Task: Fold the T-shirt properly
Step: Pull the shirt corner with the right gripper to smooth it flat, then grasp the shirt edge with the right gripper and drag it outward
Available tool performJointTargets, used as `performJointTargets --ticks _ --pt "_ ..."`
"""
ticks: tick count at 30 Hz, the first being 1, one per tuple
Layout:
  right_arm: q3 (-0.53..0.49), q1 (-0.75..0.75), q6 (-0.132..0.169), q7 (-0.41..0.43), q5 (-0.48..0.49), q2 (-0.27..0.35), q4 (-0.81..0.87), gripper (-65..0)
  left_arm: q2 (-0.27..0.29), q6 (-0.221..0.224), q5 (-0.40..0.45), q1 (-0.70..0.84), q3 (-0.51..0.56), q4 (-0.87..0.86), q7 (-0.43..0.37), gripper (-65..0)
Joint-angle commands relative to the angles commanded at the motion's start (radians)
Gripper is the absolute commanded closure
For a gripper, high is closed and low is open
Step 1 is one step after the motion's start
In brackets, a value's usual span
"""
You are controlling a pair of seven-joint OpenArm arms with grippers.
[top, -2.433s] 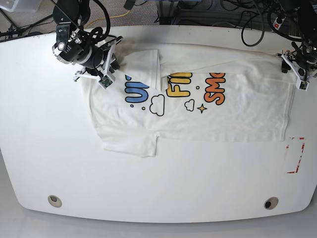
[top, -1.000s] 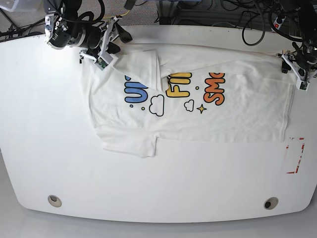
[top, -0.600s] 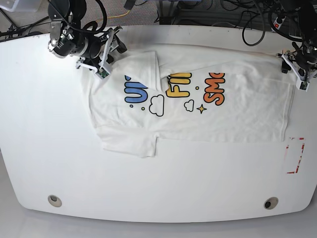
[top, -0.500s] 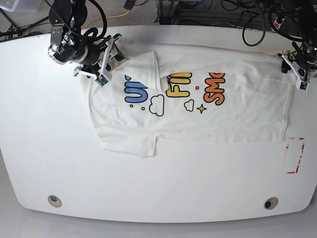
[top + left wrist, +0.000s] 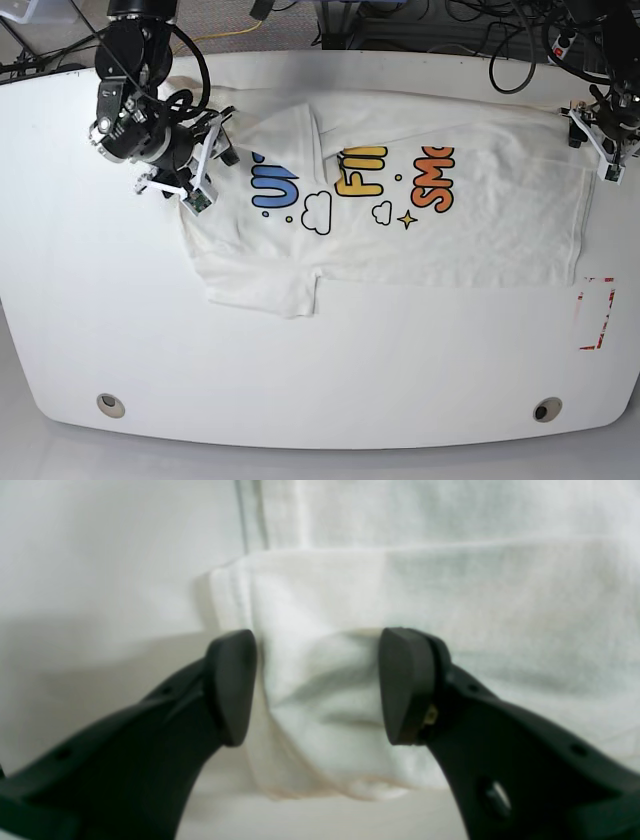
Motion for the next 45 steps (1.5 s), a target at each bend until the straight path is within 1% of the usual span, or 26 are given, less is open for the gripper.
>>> performJointTargets --ticks 1,5,7,8,10,12,14,17,22,26,32,37,42,45 --pt "0.002 -0.011 0.000 0.000 0.032 0.002 -0.002 -30.8 0.000 0.000 0.000 0.000 0.002 -0.002 0.000 -36.5" --pt "-0.002 -0.064 0.000 0.003 0.106 0.021 -0.002 -30.8 0.000 0.000 0.000 0.000 0.002 -0.003 0.000 -36.5" --pt "-0.009 -0.086 0.000 0.017 0.120 0.029 -0.002 -30.8 0.000 0.000 0.000 0.000 0.002 -0.003 0.000 -36.5" --pt "-0.034 -0.094 0.000 0.038 0.117 0.032 -0.002 -30.8 0.000 0.000 0.000 0.000 0.002 -0.003 0.000 -36.5" --pt "-0.109 -0.097 0.000 0.092 0.080 0.077 -0.002 -30.8 0.000 0.000 0.000 0.000 0.002 -0.003 0.000 -36.5" --pt "-0.173 -0.097 0.000 0.146 0.048 0.104 -0.002 -30.8 0.000 0.000 0.000 0.000 0.002 -0.003 -0.002 -36.5" --pt "-0.241 -0.097 0.000 0.215 -0.006 0.124 -0.002 -30.8 0.000 0.000 0.000 0.000 0.002 -0.003 -0.002 -36.5" --pt "-0.311 -0.097 0.000 0.287 -0.135 0.133 -0.002 -30.8 0.000 0.000 0.000 0.000 0.003 -0.002 -0.002 -36.5" --pt "-0.377 -0.095 0.000 0.334 -0.319 0.132 -0.003 -30.8 0.000 0.000 0.000 0.000 0.003 -0.002 -0.002 -36.5" --pt "-0.394 -0.097 0.000 0.344 -0.405 0.132 -0.003 -30.4 0.000 0.000 0.000 0.000 0.002 -0.002 -0.002 -36.5" --pt "-0.394 -0.114 0.000 0.345 -0.468 0.133 -0.003 -30.4 0.000 0.000 0.000 0.000 0.000 -0.002 -0.002 -36.5" --pt "-0.408 -0.140 0.000 0.345 -0.466 0.160 -0.003 -30.6 0.000 0.000 0.000 0.000 0.000 -0.002 -0.002 -36.5" --pt "-0.448 -0.144 0.000 0.345 -0.471 0.163 -0.003 -30.4 0.000 0.000 0.000 0.000 0.002 -0.002 -0.002 -36.5" --pt "-0.446 -0.144 0.000 0.345 -0.471 0.153 -0.006 -30.1 0.000 0.000 0.000 0.000 0.002 -0.002 -0.002 -36.5"
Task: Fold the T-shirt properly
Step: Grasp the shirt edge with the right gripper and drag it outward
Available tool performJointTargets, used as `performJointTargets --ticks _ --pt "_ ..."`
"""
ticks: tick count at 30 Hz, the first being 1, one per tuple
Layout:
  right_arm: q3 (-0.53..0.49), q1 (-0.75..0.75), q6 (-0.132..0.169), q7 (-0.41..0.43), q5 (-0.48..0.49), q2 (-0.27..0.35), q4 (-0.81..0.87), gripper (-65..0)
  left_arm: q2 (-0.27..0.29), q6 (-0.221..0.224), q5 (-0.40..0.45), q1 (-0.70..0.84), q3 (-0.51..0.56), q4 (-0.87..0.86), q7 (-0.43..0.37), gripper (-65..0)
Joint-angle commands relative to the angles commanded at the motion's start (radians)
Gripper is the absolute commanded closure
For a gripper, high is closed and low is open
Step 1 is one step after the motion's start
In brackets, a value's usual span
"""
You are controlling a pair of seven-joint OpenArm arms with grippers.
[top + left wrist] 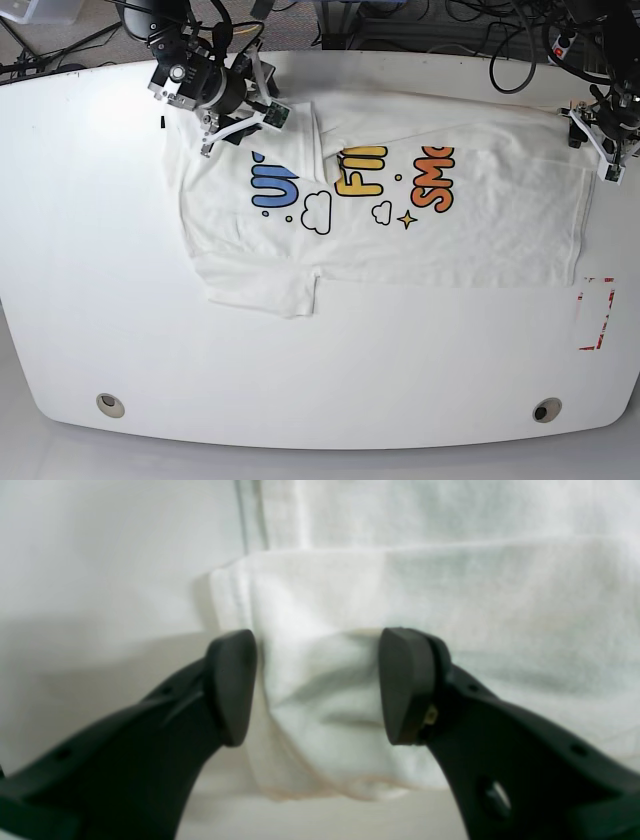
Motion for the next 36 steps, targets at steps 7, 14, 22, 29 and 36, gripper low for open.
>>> performJointTargets --ticks 7,14,22,29,36 --pt "0.002 0.044 0.000 0.000 -0.002 -0.032 -0.018 -30.0 0.000 0.000 0.000 0.000 0.000 -0.002 0.000 -36.5" --pt "0.002 0.069 0.000 0.000 -0.002 -0.035 -0.029 -29.8 0.000 0.000 0.000 0.000 0.002 -0.002 0.000 -36.5" --pt "0.002 0.087 0.000 0.000 -0.002 -0.035 -0.069 -20.5 0.000 0.000 0.000 0.000 0.002 -0.002 0.000 -36.5" --pt "0.002 0.086 0.000 0.000 -0.002 -0.035 -0.068 -4.1 0.000 0.000 0.000 0.000 0.002 -0.002 0.000 -36.5" --pt "0.002 0.075 0.000 0.000 -0.002 -0.035 -0.014 0.0 0.000 0.000 0.000 -0.002 0.002 -0.002 0.000 -36.5"
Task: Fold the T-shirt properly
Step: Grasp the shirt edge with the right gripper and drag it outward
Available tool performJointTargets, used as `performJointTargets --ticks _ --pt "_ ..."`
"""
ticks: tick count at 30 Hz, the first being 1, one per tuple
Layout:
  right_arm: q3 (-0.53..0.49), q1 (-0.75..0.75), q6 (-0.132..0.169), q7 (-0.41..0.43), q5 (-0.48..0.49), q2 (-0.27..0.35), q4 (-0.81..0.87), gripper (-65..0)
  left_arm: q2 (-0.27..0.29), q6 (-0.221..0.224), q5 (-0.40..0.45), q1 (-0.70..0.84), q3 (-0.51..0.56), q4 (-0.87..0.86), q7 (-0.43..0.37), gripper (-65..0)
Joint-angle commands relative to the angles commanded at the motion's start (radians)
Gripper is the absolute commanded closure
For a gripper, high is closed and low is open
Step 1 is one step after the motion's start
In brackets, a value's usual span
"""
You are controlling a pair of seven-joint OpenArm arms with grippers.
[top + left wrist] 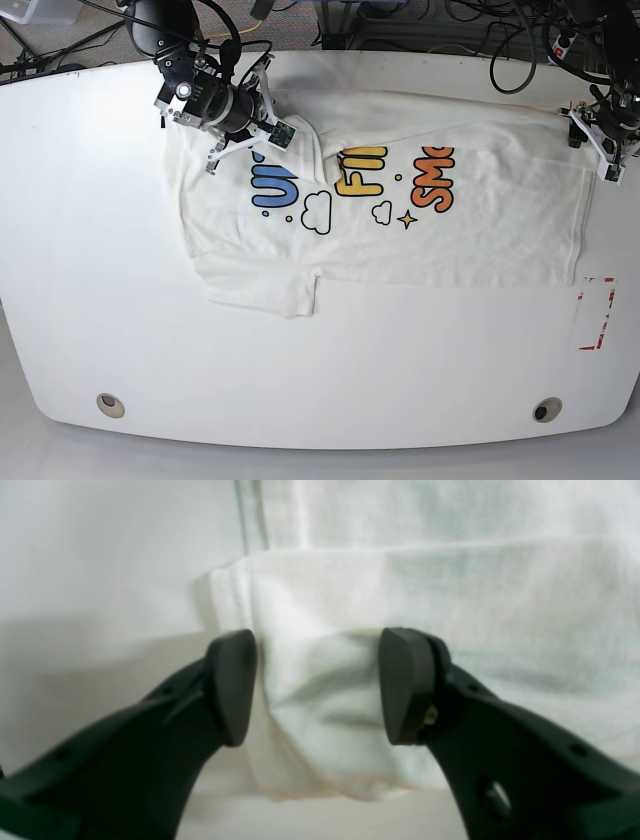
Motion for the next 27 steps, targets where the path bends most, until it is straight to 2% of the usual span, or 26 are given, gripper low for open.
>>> performJointTargets --ticks 4,9,12,24,26,27 --pt "0.020 0.006 0.000 0.000 0.006 0.000 0.015 0.0 0.000 0.000 0.000 0.000 0.000 0.000 0.000 -36.5" --pt "0.140 0.060 0.000 0.000 0.008 -0.049 0.011 0.0 0.000 0.000 0.000 0.000 0.000 0.000 0.000 -36.5" --pt "0.196 0.117 0.000 0.000 0.009 -0.057 0.005 0.0 -0.002 0.000 0.000 0.000 0.014 0.000 0.000 -36.5" --pt "0.201 0.313 0.000 0.000 0.002 -0.046 -0.252 0.0 -0.021 0.000 -0.002 0.000 0.044 0.002 0.000 -36.5" --pt "0.201 0.327 0.000 0.000 0.000 -0.044 -0.279 -5.1 -0.023 0.000 -0.002 0.000 0.044 0.003 0.000 -36.5" --pt "0.201 0.328 0.000 0.000 0.000 -0.043 -0.282 -10.5 -0.023 0.000 -0.003 0.000 0.043 0.005 0.000 -36.5"
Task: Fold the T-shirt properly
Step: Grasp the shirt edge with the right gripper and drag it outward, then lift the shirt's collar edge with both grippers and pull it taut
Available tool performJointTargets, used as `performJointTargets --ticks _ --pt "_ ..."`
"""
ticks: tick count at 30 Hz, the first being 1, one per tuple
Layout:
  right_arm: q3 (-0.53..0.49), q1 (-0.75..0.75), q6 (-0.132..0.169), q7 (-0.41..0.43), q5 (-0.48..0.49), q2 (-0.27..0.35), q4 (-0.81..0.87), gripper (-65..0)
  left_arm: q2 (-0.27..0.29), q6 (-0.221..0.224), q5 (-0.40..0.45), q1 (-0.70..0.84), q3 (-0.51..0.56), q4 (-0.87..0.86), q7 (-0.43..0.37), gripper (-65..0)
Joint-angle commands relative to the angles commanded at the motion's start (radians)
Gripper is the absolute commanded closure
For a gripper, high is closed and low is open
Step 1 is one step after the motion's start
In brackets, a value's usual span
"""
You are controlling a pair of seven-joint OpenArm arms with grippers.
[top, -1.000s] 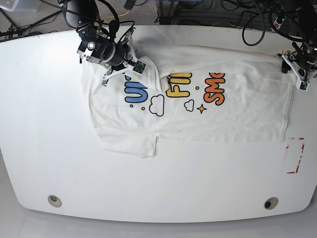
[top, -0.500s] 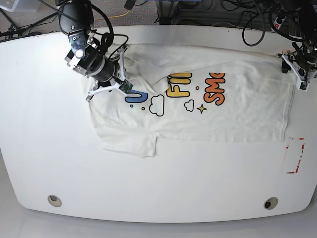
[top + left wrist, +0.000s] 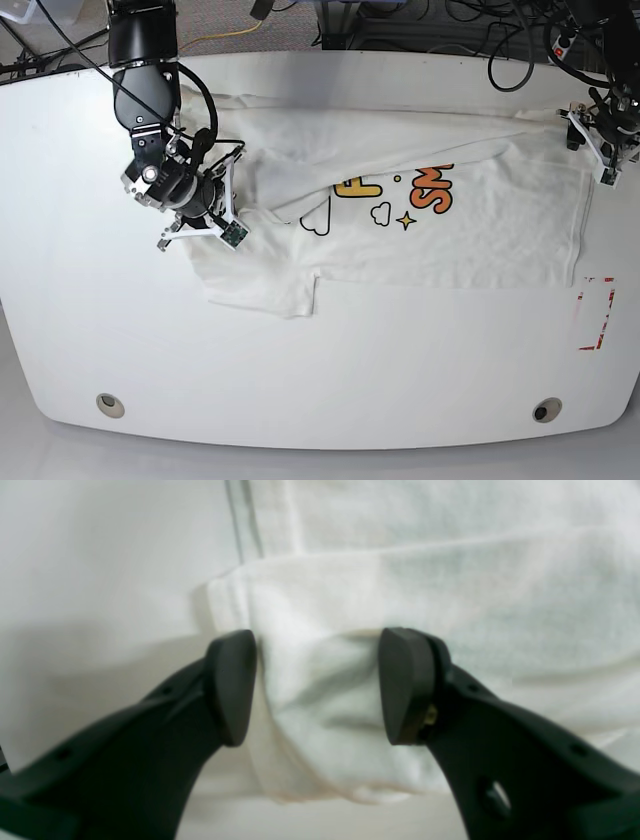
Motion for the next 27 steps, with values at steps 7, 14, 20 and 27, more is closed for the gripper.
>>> performJointTargets --ticks 7,14,20,27 --pt "0.084 -0.061 0.000 -0.021 0.008 -0.011 0.104 -61.4 0.000 0.000 -0.006 -0.043 -0.003 0.003 0.005 -36.5" --pt "0.230 -0.192 0.000 -0.087 0.008 -0.080 0.255 -52.5 0.021 0.000 -0.008 -0.150 -0.087 0.074 0.008 -36.5" --pt "0.353 -0.327 0.000 -0.094 0.057 -0.167 0.285 -50.4 0.043 0.000 -0.008 -0.227 -0.097 0.092 0.008 -36.5" --pt "0.598 -0.422 0.000 -0.095 0.275 -0.233 0.278 -50.3 0.044 0.000 -0.008 -0.210 -0.132 0.117 0.008 -36.7"
